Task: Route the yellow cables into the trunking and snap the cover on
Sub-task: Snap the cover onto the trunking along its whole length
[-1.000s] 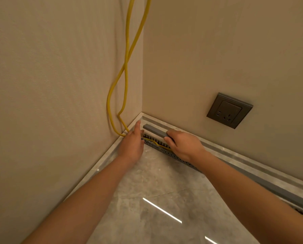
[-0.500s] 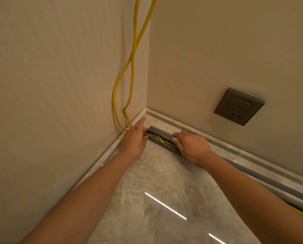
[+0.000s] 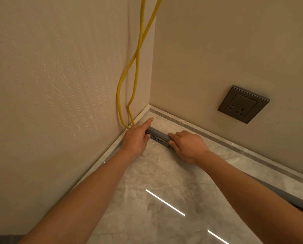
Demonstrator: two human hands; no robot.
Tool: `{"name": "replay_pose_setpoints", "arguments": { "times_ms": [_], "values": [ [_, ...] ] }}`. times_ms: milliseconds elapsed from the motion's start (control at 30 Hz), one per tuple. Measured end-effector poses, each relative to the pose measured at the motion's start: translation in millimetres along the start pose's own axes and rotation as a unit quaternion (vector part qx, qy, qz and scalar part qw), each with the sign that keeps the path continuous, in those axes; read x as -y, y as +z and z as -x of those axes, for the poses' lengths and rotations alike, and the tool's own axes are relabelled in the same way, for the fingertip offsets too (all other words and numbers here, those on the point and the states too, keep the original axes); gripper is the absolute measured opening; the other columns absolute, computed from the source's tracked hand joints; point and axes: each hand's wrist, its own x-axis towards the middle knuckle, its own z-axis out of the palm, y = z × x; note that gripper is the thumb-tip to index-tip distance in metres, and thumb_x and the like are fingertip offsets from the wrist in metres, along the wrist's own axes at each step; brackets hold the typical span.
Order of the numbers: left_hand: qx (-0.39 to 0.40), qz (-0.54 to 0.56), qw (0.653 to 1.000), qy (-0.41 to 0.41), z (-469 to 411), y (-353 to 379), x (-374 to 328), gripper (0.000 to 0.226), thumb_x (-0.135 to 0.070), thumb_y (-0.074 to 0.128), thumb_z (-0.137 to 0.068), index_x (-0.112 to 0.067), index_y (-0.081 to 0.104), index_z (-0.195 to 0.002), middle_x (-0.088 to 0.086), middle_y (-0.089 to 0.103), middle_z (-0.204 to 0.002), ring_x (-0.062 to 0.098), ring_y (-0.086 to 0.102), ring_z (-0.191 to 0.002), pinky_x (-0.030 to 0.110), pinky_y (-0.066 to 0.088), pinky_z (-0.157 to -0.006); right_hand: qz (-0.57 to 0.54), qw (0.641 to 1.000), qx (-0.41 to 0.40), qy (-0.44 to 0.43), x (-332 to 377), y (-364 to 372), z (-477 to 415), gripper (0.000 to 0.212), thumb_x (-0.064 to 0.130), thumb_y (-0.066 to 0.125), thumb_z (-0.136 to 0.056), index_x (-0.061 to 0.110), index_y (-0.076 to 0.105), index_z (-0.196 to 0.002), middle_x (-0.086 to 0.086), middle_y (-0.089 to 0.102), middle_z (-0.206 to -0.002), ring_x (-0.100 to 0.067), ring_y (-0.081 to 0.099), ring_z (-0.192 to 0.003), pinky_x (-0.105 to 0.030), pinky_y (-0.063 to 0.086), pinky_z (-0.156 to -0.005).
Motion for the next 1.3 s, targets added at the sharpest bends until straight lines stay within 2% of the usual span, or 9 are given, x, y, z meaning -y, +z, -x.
{"name": "replay_pose_setpoints", "arguments": {
  "times_ms": [100,300,533,700,833,900,1067,1167,1300],
  "values": [
    [0.001,-0.008,1.000,0.022,-1,-3,0,0.056,-0.018,0.057,-0.093,-0.036,0.040,-0.144,0.001,0.060,-0.121,0.021,0.055,-0.110,0.030,0.044,-0.091,-0.005,1.000,-0.015,0.015,4,3,2,0.038,0.045,0.033,-0.099,0.020,0.055,-0.118,0.000,0.061,-0.102,-0.021,0.054,-0.095,-0.034,0.045,-0.067],
    [0.007,-0.019,0.999,0.043,0,-5,2,0.048,-0.019,0.057,-0.093,-0.033,0.049,-0.139,-0.002,0.062,-0.122,0.019,0.054,-0.112,0.031,0.044,-0.093,0.023,0.998,-0.003,0.054,13,-2,-5,0.041,0.052,0.037,-0.096,0.017,0.056,-0.104,-0.001,0.061,-0.098,-0.022,0.057,-0.089,-0.032,0.038,-0.060],
    [0.024,-0.073,0.994,0.080,-1,-5,0,0.042,-0.020,0.053,-0.095,-0.031,0.052,-0.135,-0.005,0.064,-0.120,0.020,0.054,-0.108,0.035,0.048,-0.086,0.036,0.998,0.023,0.038,7,-8,-5,0.042,0.054,0.037,-0.096,0.017,0.056,-0.100,0.001,0.055,-0.085,-0.019,0.048,-0.070,-0.031,0.037,-0.056],
    [0.024,-0.085,0.993,0.078,1,-2,2,0.040,-0.022,0.051,-0.095,-0.034,0.052,-0.133,0.001,0.063,-0.106,0.023,0.056,-0.096,0.036,0.050,-0.075,0.037,0.999,0.020,0.030,12,-10,-8,0.035,0.049,0.040,-0.096,0.017,0.055,-0.096,0.002,0.050,-0.080,-0.019,0.048,-0.068,-0.031,0.037,-0.056],
    [0.009,-0.101,0.987,0.126,2,-1,5,0.041,-0.017,0.052,-0.095,-0.028,0.053,-0.134,-0.005,0.064,-0.107,0.021,0.054,-0.093,0.034,0.047,-0.069,0.038,0.998,0.023,0.052,16,-11,-9,0.034,0.047,0.042,-0.094,0.018,0.058,-0.096,0.003,0.051,-0.079,-0.019,0.049,-0.068,-0.030,0.037,-0.055],
    [0.001,-0.097,0.984,0.153,2,-3,6,0.040,-0.014,0.053,-0.094,-0.024,0.056,-0.133,-0.006,0.065,-0.106,0.021,0.053,-0.089,0.035,0.049,-0.067,0.028,0.996,0.008,0.079,23,-8,-10,0.032,0.044,0.044,-0.093,0.017,0.060,-0.101,0.000,0.055,-0.084,-0.020,0.050,-0.071,-0.030,0.041,-0.057],
    [-0.012,-0.107,0.973,0.204,1,1,16,0.041,-0.013,0.056,-0.092,-0.020,0.056,-0.132,-0.007,0.065,-0.113,0.023,0.054,-0.084,0.038,0.052,-0.065,-0.015,0.994,-0.038,0.104,40,17,-8,0.049,0.035,0.042,-0.094,0.018,0.044,-0.140,-0.005,0.058,-0.118,-0.027,0.054,-0.104,-0.036,0.040,-0.079],
    [-0.012,-0.117,0.969,0.218,-2,1,19,0.041,-0.015,0.054,-0.093,-0.020,0.055,-0.134,-0.008,0.064,-0.118,0.023,0.054,-0.085,0.037,0.052,-0.068,-0.033,0.991,-0.064,0.111,40,25,-5,0.052,0.032,0.044,-0.094,0.014,0.043,-0.142,-0.007,0.055,-0.123,-0.028,0.050,-0.110,-0.040,0.039,-0.089],
    [-0.011,-0.120,0.967,0.225,-3,0,20,0.040,-0.015,0.054,-0.093,-0.020,0.055,-0.133,-0.007,0.064,-0.117,0.024,0.053,-0.084,0.037,0.052,-0.066,-0.065,0.989,-0.066,0.117,48,23,-14,0.049,0.038,0.044,-0.097,0.014,0.046,-0.139,-0.007,0.054,-0.121,-0.029,0.050,-0.109,-0.040,0.043,-0.088]
  ]
}}
